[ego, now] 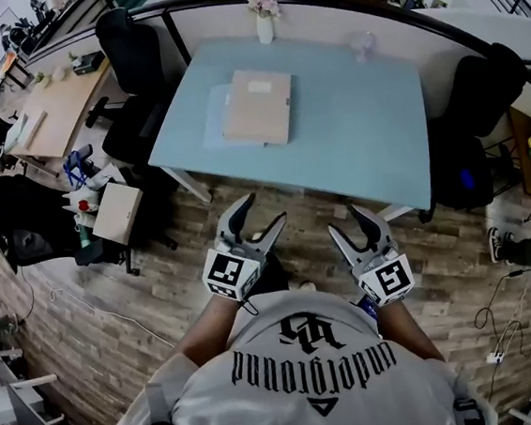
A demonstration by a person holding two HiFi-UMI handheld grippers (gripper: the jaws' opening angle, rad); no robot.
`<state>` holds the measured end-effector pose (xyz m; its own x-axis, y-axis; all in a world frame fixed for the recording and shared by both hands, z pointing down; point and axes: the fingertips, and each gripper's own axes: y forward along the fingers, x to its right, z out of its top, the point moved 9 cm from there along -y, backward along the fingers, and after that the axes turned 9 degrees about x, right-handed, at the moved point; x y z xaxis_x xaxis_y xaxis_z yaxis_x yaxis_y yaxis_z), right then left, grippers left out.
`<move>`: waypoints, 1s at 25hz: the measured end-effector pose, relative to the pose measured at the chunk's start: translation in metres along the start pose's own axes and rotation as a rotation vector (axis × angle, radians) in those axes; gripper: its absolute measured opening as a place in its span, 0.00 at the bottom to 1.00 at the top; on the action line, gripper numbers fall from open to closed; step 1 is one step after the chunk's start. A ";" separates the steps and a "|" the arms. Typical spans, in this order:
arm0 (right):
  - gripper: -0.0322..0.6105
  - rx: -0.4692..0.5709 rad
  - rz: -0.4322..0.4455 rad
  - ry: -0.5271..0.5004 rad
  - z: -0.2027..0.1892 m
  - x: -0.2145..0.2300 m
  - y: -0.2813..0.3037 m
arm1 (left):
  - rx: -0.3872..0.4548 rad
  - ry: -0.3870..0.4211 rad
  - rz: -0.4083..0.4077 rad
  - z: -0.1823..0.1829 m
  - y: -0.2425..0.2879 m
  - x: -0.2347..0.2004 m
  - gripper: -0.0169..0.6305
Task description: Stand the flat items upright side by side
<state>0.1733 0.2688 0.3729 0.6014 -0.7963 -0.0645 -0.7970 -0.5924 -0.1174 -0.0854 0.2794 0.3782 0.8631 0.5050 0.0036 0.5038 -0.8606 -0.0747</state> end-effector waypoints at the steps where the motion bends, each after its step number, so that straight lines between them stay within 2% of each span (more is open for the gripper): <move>1: 0.38 -0.006 -0.011 0.000 -0.002 0.005 0.003 | 0.001 -0.003 -0.007 -0.002 0.008 -0.006 0.50; 6: 0.38 -0.023 -0.074 0.019 -0.013 0.032 0.035 | 0.004 -0.011 -0.056 -0.008 0.049 -0.045 0.50; 12: 0.38 -0.016 -0.084 0.016 -0.018 0.055 0.125 | 0.005 -0.014 -0.082 -0.005 0.091 -0.129 0.50; 19: 0.38 -0.017 -0.102 0.024 -0.025 0.068 0.227 | 0.002 -0.014 -0.090 0.001 0.111 -0.231 0.50; 25: 0.40 -0.069 -0.107 0.063 -0.045 0.073 0.277 | -0.038 -0.076 -0.074 -0.018 0.116 -0.284 0.51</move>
<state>-0.0059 0.0415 0.3802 0.6804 -0.7328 0.0075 -0.7315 -0.6798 -0.0514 -0.2716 0.0346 0.3860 0.8189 0.5699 -0.0676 0.5686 -0.8217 -0.0389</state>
